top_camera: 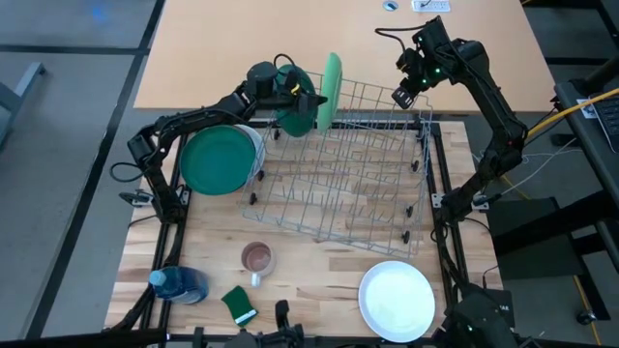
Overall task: Sort dishes
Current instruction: Put the light green plate into the dishwasher rack
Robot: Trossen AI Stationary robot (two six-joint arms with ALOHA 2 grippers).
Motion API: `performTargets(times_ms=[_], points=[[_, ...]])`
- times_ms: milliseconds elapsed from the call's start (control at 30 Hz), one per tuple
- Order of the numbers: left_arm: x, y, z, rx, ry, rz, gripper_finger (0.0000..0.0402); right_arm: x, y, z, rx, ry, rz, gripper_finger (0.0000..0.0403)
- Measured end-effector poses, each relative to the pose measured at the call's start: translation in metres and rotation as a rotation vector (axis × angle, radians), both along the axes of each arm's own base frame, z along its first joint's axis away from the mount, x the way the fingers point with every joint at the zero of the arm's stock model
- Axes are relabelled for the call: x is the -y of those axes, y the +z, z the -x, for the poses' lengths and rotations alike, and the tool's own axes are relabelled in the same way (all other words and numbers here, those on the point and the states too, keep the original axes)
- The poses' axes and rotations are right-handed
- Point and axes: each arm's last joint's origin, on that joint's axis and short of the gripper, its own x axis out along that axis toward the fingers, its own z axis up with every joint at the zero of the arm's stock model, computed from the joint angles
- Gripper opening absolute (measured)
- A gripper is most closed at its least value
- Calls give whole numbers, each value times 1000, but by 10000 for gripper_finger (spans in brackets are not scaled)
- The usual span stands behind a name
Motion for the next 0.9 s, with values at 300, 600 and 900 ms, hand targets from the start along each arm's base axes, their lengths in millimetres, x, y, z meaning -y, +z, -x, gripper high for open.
performTargets(times_ms=[300,600,900], points=[[-2,-4,3,-45,42,62,0,0,0,0,0,0,0,65],[-3,-13,5,-114,115,163,24,0,0,0,-1,0,-1,65],[-3,-15,5,-117,122,178,66,0,0,0,-1,0,-2,65]])
